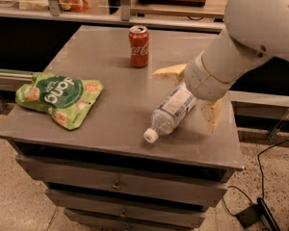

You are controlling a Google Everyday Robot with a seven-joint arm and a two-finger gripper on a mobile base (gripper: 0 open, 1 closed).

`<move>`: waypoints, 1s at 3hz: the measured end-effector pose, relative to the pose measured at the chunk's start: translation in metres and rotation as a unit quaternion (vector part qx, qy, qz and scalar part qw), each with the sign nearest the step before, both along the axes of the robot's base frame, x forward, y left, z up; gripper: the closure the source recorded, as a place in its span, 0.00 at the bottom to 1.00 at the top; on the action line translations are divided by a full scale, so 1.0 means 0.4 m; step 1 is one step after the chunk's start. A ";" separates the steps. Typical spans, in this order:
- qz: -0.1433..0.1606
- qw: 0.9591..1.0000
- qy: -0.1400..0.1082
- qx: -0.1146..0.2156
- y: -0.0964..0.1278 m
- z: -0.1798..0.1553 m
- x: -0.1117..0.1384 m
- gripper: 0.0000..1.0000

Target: Knock blue plastic bottle over

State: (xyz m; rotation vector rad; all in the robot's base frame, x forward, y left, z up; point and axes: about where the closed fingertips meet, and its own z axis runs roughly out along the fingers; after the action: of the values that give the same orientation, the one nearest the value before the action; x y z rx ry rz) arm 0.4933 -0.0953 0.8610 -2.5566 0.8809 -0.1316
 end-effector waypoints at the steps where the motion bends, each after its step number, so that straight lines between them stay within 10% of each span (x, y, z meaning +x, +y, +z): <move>1: -0.028 0.999 0.001 0.029 -0.011 0.028 0.024 0.00; 2: -0.093 0.993 -0.032 0.060 -0.072 0.110 0.078 0.00; 3: -0.165 0.979 -0.087 0.083 -0.157 0.190 0.120 0.00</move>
Offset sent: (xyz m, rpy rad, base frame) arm 0.0652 -0.0731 0.0953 0.2068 -0.1750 -0.3874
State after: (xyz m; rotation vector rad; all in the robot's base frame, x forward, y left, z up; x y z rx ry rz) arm 0.5415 -0.1583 0.9369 -2.1921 1.1856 -0.3585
